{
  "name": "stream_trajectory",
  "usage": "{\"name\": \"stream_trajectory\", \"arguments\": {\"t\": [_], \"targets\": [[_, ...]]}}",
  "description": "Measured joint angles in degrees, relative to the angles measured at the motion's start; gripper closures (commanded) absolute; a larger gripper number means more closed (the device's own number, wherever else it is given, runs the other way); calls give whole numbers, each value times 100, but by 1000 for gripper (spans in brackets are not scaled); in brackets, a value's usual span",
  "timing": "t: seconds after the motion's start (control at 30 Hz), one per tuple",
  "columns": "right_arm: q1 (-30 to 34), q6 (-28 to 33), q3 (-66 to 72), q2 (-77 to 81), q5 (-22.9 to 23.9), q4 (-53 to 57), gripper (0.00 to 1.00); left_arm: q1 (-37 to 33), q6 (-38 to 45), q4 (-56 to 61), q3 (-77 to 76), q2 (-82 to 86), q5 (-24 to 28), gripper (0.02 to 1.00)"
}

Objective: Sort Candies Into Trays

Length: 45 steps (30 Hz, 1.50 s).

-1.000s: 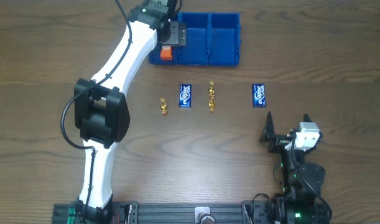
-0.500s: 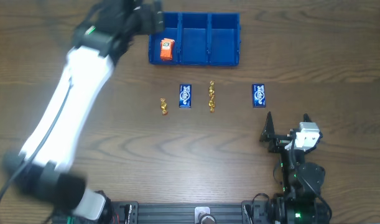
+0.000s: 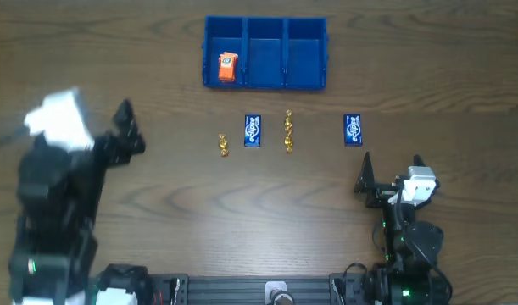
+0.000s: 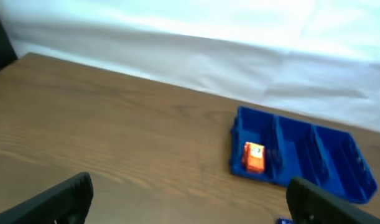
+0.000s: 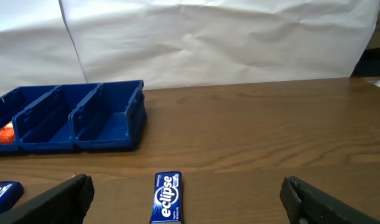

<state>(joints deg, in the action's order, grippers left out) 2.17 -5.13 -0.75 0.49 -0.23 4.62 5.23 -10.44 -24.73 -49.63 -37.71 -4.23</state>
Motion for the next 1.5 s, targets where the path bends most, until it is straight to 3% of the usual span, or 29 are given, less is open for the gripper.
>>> {"name": "stream_trajectory", "arguments": {"t": [0.27,0.77,1.03,1.5], "targets": [[0,-2,0,-2,0,-2,3,-455,74,1106,2299,1915,424,18],[0,-2,0,-2,2,-4,3,-472,481,2791,4284,3217,1303,18],[0,-2,0,-4,2,0,3,-472,1086,2594,4920,3488,1683,20],[2,-2,0,-2,0,-2,3,-476,1346,2350,4819,3606,1746,20]]}}
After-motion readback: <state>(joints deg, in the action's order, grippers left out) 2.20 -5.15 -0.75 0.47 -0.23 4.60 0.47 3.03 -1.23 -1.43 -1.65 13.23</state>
